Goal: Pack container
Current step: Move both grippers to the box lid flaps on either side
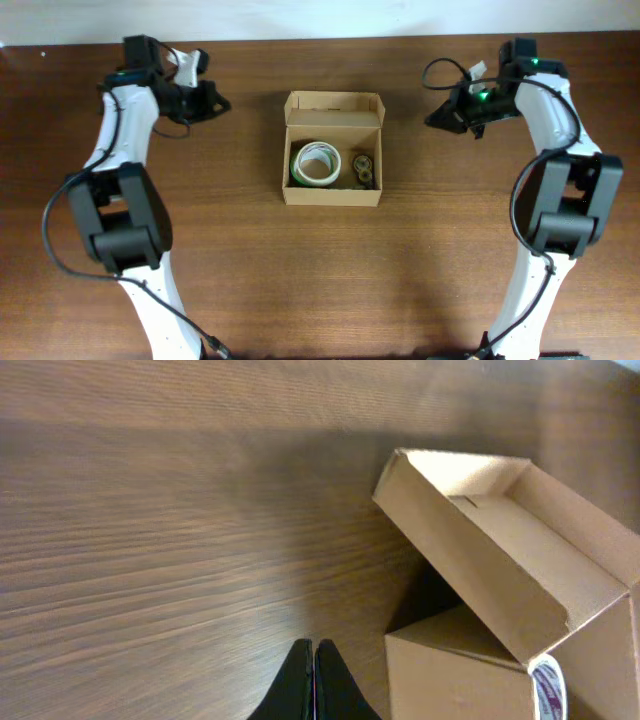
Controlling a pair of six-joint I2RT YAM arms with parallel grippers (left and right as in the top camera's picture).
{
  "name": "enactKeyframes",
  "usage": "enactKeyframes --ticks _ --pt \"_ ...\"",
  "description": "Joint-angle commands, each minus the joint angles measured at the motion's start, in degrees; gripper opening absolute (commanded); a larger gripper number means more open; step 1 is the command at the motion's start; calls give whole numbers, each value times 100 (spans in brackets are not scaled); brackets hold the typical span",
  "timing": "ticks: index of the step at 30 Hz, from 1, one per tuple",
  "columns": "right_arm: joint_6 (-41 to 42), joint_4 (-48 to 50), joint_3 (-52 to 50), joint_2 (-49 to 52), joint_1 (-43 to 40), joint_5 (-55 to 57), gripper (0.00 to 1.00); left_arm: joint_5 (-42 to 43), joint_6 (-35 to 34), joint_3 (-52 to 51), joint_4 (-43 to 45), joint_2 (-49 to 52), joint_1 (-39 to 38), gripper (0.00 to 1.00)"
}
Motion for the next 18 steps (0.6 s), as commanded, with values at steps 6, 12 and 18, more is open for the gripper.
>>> enactKeyframes --ticks 6,12,18 --pt "144 297 -28 551 271 -520 4 713 -275 20 133 645 -485 2" --pt "179 566 -28 793 555 -525 4 713 -560 20 354 861 -752 2" --pt "175 695 -28 955 728 -529 4 988 -752 20 761 1137 -881 2"
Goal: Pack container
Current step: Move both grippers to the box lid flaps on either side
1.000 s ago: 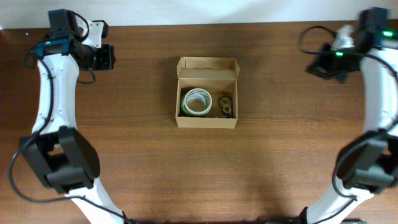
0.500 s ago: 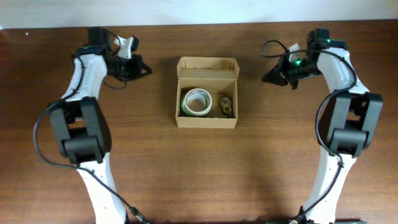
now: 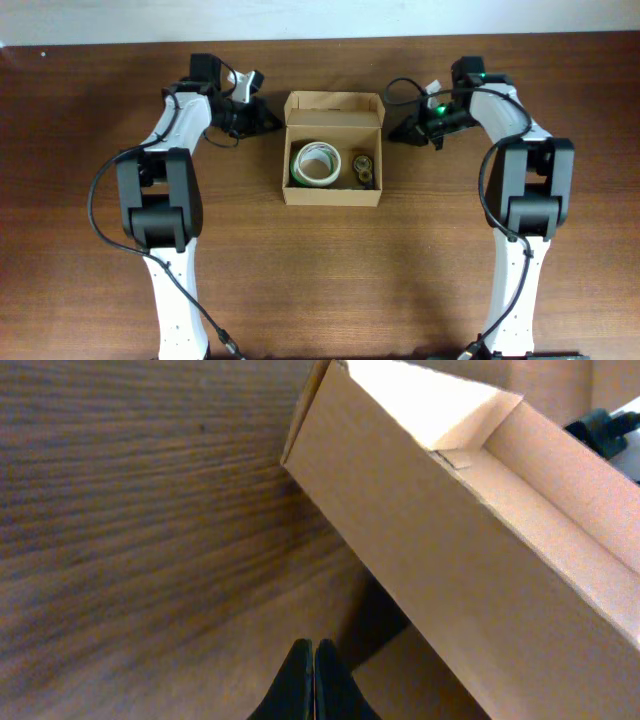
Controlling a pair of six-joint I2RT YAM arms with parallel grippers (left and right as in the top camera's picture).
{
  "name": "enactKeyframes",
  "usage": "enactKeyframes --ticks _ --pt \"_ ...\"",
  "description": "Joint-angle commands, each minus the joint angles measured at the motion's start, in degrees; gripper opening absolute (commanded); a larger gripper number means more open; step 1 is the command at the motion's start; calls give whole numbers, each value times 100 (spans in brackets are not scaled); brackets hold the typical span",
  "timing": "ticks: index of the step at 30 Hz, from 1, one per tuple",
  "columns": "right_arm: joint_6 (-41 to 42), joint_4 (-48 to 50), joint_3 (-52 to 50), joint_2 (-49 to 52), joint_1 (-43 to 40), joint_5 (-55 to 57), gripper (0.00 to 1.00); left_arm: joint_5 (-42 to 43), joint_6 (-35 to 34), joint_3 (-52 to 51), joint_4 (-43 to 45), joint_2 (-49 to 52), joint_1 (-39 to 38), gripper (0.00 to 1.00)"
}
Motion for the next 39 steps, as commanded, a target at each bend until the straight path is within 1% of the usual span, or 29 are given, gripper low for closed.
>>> enactKeyframes --ticks 1,5,9,14,24,28,31,33,37,39 --pt "-15 94 -28 109 61 -129 4 409 -306 20 323 271 -26 2" --pt "-17 428 -28 109 59 -494 4 804 -726 20 894 393 -26 2" --pt "-11 1023 -28 109 59 -962 4 1366 -1152 20 1617 424 -44 2" --pt "258 1508 -28 107 61 -1080 4 1596 -1779 20 2330 424 -55 2" --pt "264 1676 -28 107 59 -1104 4 1327 -1803 20 2111 433 -68 2" --pt "262 2090 -28 107 59 -1792 4 1351 -1805 20 2120 433 -144 2" --pt "267 2428 -26 103 59 -2321 4 1652 -1803 20 2326 433 -232 2" --pt "269 2417 -22 94 59 -2400 4 1862 -1805 22 2610 431 -247 2" --pt "291 2347 -22 48 61 -2476 4 1729 -1805 98 2754 341 -249 2" --pt "321 2328 -22 -42 87 -2470 4 1526 -1794 114 2754 140 -278 2"
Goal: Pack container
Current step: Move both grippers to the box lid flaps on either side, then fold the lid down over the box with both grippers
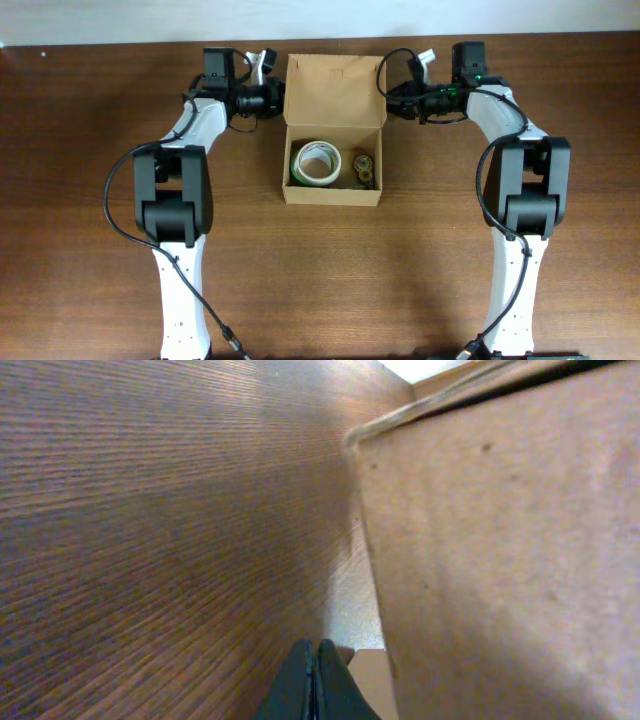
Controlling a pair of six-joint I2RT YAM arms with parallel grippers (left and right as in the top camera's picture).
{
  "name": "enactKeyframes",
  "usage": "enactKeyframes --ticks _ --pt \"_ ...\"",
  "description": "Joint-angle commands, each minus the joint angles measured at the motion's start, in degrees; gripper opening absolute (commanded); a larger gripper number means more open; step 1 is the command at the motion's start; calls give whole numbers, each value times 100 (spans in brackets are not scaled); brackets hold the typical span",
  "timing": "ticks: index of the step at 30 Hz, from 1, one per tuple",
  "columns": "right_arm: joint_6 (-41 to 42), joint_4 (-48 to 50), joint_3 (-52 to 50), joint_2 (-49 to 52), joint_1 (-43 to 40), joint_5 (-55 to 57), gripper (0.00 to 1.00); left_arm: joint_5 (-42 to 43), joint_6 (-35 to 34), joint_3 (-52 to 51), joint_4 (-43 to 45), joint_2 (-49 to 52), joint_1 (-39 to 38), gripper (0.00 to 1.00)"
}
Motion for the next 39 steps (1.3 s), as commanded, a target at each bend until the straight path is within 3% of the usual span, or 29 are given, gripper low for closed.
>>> enactKeyframes --ticks 1,12,20,26,31,37,39 --pt "24 -15 -20 -188 44 -339 4 -164 -2 116 22 -358 -26 2" --pt "20 -190 -9 -1443 426 494 4 -994 839 118 -922 -1711 -96 2" --pt "-905 -1829 -9 -2470 750 1919 4 -1147 1703 118 -2457 -2210 -155 2" --pt "-1318 -3058 -9 -3222 1270 3724 4 -2400 2343 116 -4044 -2645 -468 2" --pt "-1316 -3689 -11 -3530 1803 4835 4 -2857 2334 116 -4568 -2968 -730 2" --pt "-1158 -4227 -61 -3528 2382 5783 4 -4345 2334 116 -5558 -3202 -1040 2" --pt "-1095 -4282 -74 -3528 2483 5969 4 -4454 2337 96 -5748 -3200 -1069 2"
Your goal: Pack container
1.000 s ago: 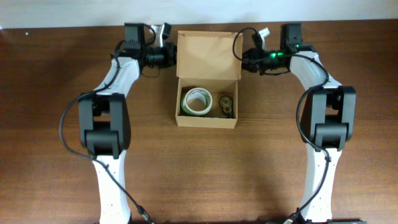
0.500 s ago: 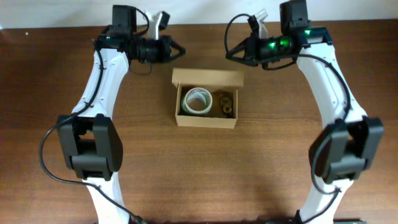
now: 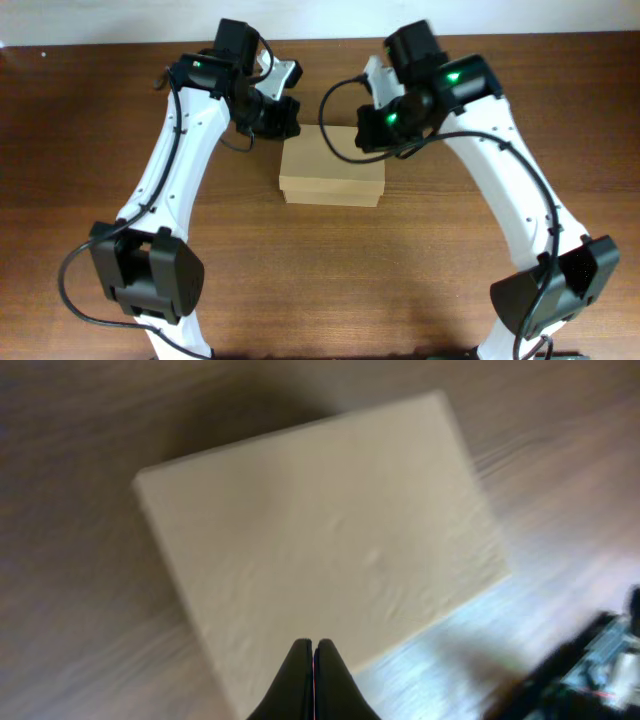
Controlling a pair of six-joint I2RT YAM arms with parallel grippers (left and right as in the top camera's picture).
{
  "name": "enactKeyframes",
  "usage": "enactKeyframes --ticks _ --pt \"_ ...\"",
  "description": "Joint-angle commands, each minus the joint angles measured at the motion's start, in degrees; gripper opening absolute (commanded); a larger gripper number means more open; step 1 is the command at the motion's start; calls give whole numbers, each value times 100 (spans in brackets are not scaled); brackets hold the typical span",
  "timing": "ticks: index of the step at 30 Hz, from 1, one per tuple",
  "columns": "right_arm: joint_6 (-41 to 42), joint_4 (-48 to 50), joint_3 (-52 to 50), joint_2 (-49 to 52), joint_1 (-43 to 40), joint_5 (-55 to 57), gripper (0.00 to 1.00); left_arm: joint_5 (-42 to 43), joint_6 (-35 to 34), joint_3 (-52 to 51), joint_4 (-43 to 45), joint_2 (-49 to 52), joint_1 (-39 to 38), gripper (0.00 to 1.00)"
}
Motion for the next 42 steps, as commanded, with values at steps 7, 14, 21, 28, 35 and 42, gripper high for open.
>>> enactKeyframes --ticks 7,14,21,28,35,42 --pt "136 146 -667 -59 168 822 4 -769 199 -382 -44 -90 -44 2" --pt "201 977 -1899 -59 166 824 4 -656 240 -1082 236 -90 -111 2" --pt "240 1381 -2437 -55 157 844 4 -643 236 -1733 503 -90 -376 2" --pt "192 1377 -2361 -107 131 1001 4 -667 238 -1821 780 -142 -466 2" --pt "188 264 -737 -304 -63 2050 4 -1311 236 -966 691 -581 -439 2" --pt "175 -1773 2083 -326 -105 2844 4 -2562 236 686 -87 -1172 -343 6"
